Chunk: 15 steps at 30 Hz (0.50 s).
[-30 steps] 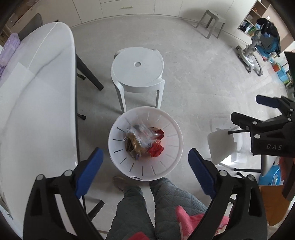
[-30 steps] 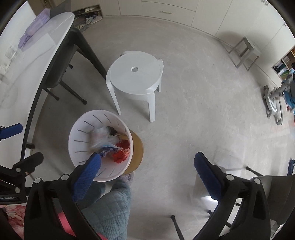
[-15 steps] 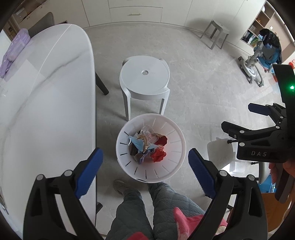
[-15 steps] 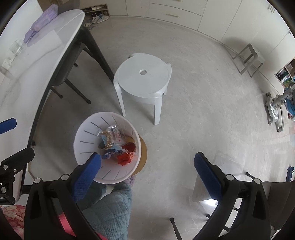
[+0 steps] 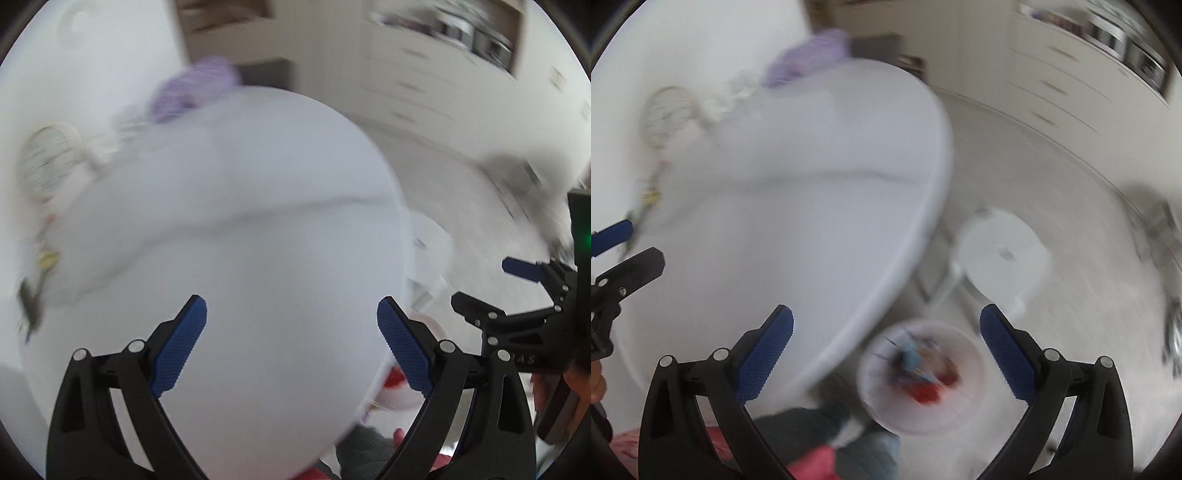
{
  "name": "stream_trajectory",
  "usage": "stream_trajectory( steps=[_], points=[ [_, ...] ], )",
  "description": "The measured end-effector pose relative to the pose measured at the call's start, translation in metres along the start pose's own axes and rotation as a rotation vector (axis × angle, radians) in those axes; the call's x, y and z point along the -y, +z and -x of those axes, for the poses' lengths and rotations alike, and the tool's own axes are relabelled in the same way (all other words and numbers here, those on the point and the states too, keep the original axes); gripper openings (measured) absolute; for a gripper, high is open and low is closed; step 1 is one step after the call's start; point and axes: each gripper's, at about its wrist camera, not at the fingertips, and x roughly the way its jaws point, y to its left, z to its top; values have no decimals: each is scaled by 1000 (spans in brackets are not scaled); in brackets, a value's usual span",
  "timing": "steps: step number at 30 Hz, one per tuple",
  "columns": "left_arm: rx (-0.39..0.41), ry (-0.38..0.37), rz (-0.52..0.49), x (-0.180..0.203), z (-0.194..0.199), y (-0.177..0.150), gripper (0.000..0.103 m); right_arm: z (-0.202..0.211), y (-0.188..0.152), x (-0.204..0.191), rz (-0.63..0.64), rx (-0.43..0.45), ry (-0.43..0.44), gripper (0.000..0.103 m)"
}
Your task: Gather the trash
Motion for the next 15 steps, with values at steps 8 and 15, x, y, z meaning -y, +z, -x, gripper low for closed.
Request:
stream_trajectory(
  steps=[8,15],
  points=[
    [155,208,180,-97,60,0,90,31,57,-108,196,134,111,100],
    [359,329,299,-152,137,23,96,113,101,-165,359,389,131,100]
  ],
)
